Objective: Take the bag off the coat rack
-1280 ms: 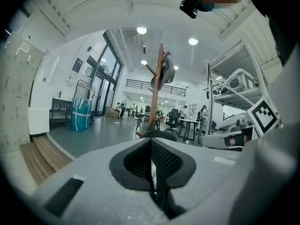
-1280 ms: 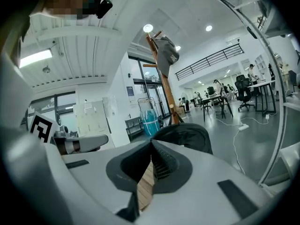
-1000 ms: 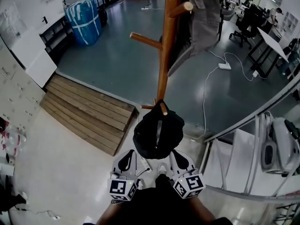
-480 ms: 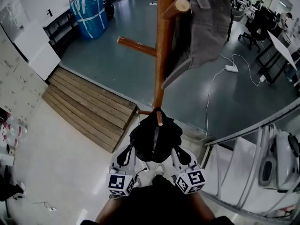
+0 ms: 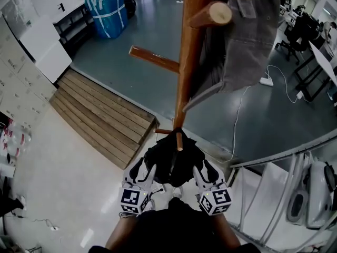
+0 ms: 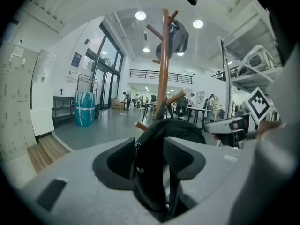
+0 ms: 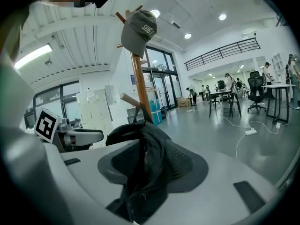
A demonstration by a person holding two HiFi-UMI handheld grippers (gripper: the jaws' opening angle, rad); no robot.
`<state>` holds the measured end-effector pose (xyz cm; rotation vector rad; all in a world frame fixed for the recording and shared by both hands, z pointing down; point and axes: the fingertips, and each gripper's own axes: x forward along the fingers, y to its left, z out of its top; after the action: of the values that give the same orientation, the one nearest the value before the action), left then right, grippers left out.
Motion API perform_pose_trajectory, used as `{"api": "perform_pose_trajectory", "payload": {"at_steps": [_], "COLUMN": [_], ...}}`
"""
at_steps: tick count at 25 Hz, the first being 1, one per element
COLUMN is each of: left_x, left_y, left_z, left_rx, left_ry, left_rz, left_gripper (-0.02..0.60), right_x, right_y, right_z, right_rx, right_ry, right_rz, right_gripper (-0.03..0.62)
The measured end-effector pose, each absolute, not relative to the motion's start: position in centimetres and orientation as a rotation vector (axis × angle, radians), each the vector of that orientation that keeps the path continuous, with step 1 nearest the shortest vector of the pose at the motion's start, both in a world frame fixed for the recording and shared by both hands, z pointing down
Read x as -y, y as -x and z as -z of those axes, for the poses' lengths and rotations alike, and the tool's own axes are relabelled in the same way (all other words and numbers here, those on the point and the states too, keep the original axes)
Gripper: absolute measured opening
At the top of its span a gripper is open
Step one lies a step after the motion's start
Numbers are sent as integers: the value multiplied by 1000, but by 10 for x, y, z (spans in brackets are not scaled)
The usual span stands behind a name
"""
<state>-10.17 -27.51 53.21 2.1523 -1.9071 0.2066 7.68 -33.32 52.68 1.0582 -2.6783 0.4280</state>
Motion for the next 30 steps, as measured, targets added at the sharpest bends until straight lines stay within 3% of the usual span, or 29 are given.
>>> {"api": "perform_pose_trajectory", "payload": {"at_steps": [12,24,30], "left_x": [302,320,323], "left_y": [109,107,114], "left_z": [-560,-574,-579], "left_rx": [1826,1767,1805], "left_ry": [-2163,-2166,-2170], "left_rz": [-313,-361,-419], "left_gripper": [227,227,168], "right_x": [363,372,377], "right_y": [-81,-67,-67], "right_z": [-555,-576,-579], "right_rx": [2629,2614,2606], "right_ry": [-1002,-926,-960], "right_rz": [-386,-431,-413], "right_gripper": [199,204,202]}}
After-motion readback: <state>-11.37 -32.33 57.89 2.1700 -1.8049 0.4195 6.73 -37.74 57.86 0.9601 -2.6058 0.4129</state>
